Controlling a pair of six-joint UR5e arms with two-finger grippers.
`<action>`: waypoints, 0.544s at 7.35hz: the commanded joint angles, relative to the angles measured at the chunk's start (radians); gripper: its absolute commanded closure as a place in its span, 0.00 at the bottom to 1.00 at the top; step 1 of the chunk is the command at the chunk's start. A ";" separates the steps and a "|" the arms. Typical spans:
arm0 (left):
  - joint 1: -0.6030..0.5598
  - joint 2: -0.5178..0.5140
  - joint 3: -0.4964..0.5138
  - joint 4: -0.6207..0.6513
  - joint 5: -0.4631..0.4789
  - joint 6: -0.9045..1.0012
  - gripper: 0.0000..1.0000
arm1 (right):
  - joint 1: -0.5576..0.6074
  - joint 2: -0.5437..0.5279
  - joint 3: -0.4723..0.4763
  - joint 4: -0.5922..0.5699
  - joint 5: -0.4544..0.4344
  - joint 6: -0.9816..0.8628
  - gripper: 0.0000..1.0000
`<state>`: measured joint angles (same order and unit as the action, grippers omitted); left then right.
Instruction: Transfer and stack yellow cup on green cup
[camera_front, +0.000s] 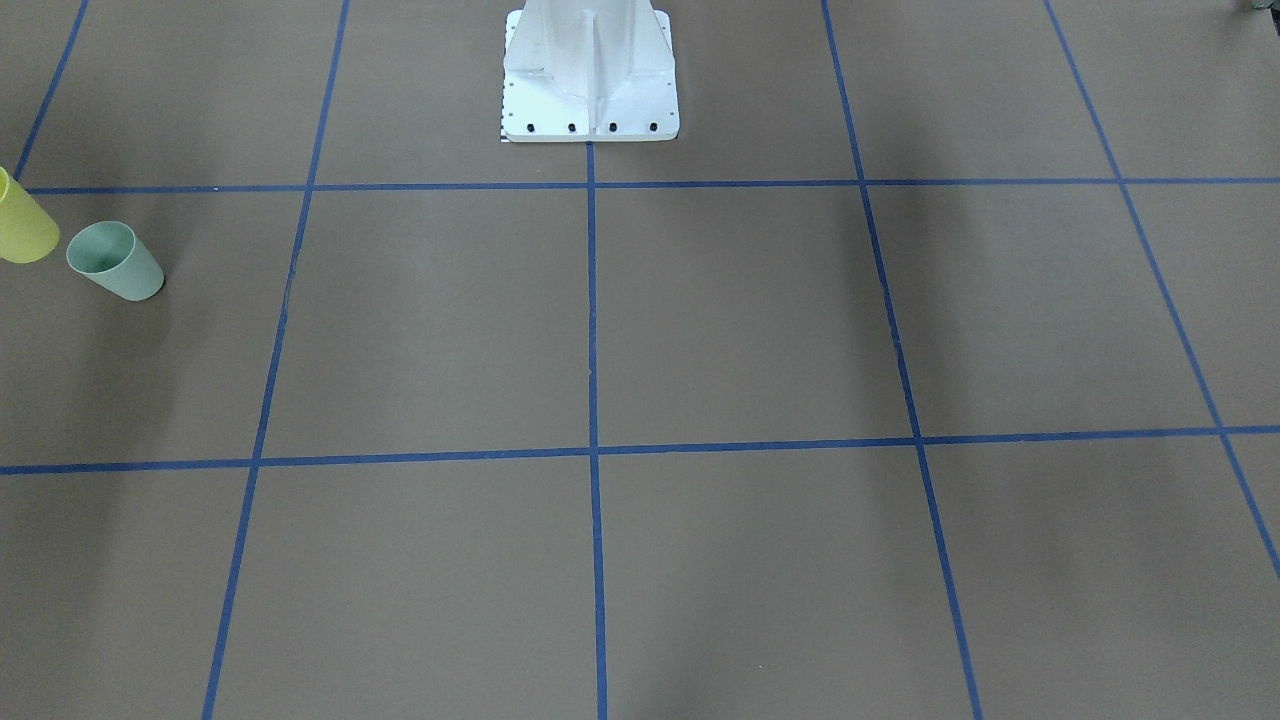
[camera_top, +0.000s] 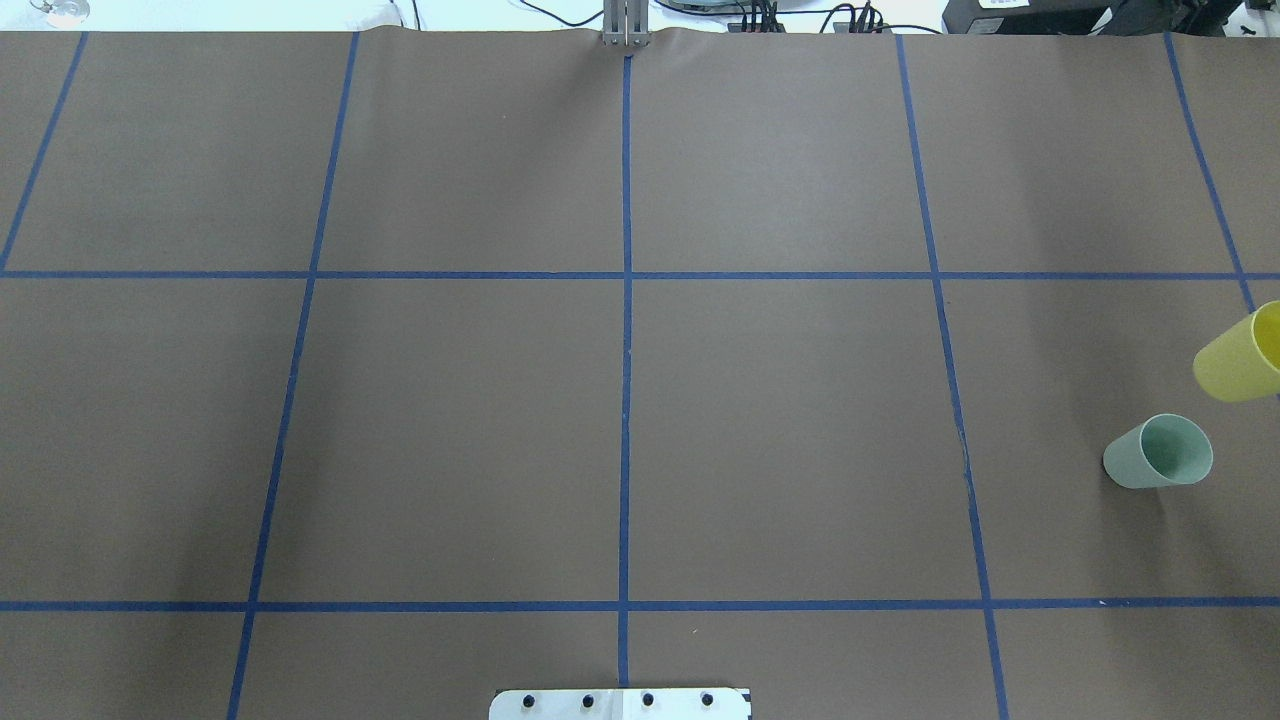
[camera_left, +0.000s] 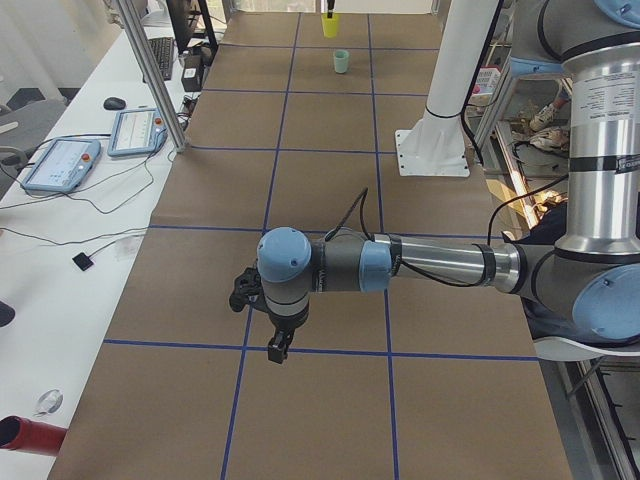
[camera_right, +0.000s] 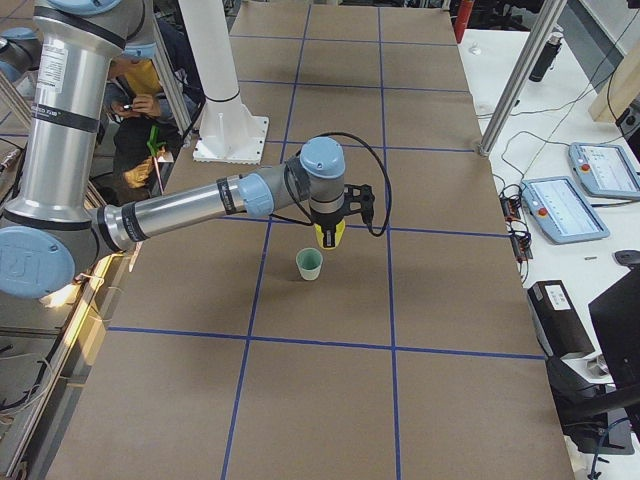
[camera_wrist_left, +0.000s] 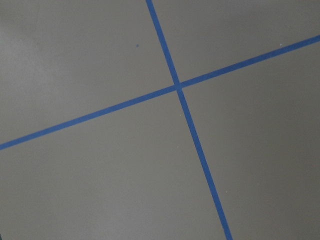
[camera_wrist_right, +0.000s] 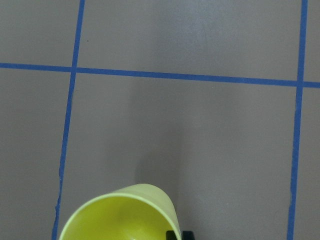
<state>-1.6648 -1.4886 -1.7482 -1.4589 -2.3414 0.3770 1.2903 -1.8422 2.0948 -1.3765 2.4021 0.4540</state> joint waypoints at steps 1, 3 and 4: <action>-0.001 0.001 -0.001 -0.004 -0.006 -0.001 0.00 | -0.110 -0.110 -0.080 0.363 -0.032 0.196 1.00; 0.000 0.001 -0.001 -0.008 -0.006 -0.001 0.00 | -0.114 -0.112 -0.105 0.376 -0.067 0.198 1.00; 0.000 0.001 -0.001 -0.008 -0.006 0.000 0.00 | -0.115 -0.112 -0.114 0.376 -0.067 0.199 1.00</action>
<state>-1.6646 -1.4884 -1.7487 -1.4660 -2.3469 0.3762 1.1792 -1.9517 1.9941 -1.0105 2.3430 0.6481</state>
